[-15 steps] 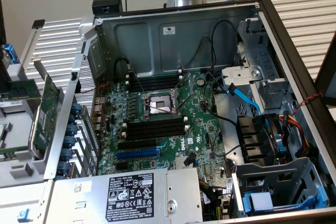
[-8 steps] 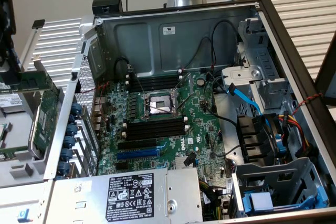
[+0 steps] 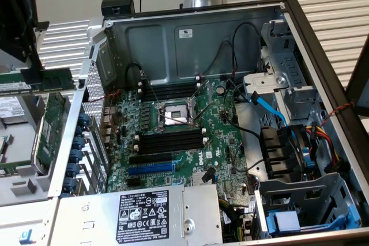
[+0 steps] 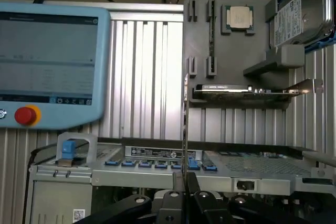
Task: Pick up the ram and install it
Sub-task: 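Pick up the ram and move it above insertion slot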
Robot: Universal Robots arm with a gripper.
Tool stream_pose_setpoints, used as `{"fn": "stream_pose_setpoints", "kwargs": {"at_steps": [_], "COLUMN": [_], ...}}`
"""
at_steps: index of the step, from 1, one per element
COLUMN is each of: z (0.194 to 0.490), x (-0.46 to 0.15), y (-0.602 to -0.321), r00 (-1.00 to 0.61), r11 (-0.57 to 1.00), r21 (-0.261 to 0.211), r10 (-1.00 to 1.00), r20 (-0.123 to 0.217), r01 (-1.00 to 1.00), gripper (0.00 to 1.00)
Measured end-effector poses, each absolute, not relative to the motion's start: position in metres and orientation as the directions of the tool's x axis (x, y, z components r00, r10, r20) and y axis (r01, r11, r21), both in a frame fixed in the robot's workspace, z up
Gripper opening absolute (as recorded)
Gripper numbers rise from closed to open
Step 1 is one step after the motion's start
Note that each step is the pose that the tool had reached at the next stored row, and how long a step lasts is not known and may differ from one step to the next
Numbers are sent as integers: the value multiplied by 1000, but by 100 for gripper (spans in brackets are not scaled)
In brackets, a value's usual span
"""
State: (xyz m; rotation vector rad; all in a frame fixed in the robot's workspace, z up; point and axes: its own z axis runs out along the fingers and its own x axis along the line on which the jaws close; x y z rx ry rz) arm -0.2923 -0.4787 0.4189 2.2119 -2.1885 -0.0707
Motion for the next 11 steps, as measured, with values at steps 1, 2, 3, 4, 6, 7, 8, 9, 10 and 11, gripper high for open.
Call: {"fn": "stream_pose_setpoints", "kwargs": {"at_steps": [1,2,3,4,6,7,8,9,10,11], "z": [419,420,420,421,421,421,421,421,422,422], "x": [-288,-283,-279,-274,-265,-261,-256,-252,-247,-243], "y": [-479,-479,-479,-479,-479,-479,-479,-479,-479,-479], "r00": [10,10,10,10,10,10,10,10,10,10], "r11": [-11,-11,-11,-11,-11,-11,-11,-11,-11,-11], "r21": [53,53,53,54,54,54,54,54,54,54], "r10": [-1000,-1000,-1000,-1000,-1000,-1000,-1000,-1000,-1000,-1000], "r20": [-12,-11,-11,-11,-10,-10,-10,-10,-10,-10], "r01": [-999,-999,-999,-998,-998,-998,-998,-998,-998,-998], "gripper": [13,13,13,13,13,13,13,13,13,13]}}
